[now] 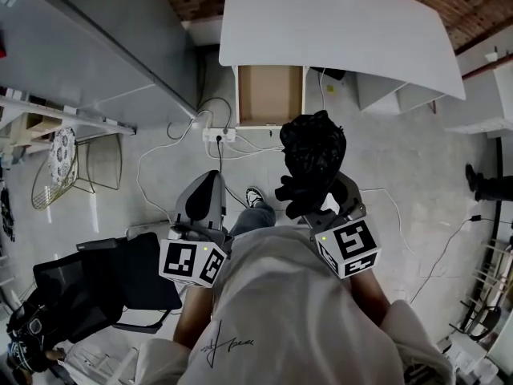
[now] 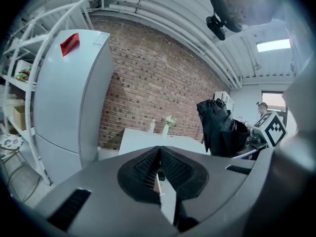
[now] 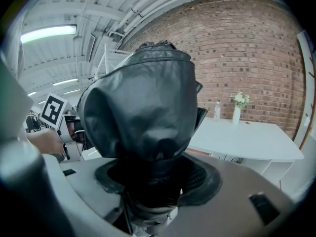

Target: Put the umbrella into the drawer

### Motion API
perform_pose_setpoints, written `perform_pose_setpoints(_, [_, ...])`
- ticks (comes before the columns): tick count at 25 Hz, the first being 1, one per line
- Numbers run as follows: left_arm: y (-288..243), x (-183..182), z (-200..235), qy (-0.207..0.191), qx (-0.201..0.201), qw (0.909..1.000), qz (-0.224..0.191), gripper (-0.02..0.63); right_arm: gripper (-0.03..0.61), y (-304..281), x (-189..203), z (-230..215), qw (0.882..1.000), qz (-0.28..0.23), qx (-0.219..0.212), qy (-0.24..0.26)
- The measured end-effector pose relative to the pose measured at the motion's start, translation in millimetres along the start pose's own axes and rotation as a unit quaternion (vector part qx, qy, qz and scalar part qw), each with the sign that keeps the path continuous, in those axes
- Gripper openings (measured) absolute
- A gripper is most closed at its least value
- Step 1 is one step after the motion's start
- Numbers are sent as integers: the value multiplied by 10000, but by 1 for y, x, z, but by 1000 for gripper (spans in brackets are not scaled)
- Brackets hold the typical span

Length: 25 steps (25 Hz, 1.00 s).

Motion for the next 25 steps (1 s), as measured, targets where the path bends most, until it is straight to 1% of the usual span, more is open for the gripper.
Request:
perform_pose_setpoints(4, [1,-2,19,86,277,9995,-117,17,262,-12,-8,11,9999,-97,28,-96])
perform_pose_setpoints(9, [0,-4,39,28,442,9990,-37,17,262,-27,-17,17,9999,-102,98,-82])
perform_pose_setpoints(15, [1,-5,54,91,403,9991,-90,17,262,-33,-24,16,9998,-148,148,-17])
perform_pose_setpoints(18, [-3,0,58,236,302,9992,-117,17,262,-36,-21,12,9998,-96,194,44])
perform_pose_setpoints(20, [-5,4,60,360,243,9990,-131,17,262,-40,-19,9,9998,-54,171,106])
perform_pose_setpoints(25, [-19,6,61,443,291,9984,-190,17,262,-56,-18,0,9999,-60,39,105])
Point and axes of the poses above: the fingertips, and each gripper's own axes: y backward along the fingers, z to its left, x out of its underside, the point moved 8 cm from there along y, backward along the fingers, and after that the axes turned 12 degrees about x, right-handed, at the moved point
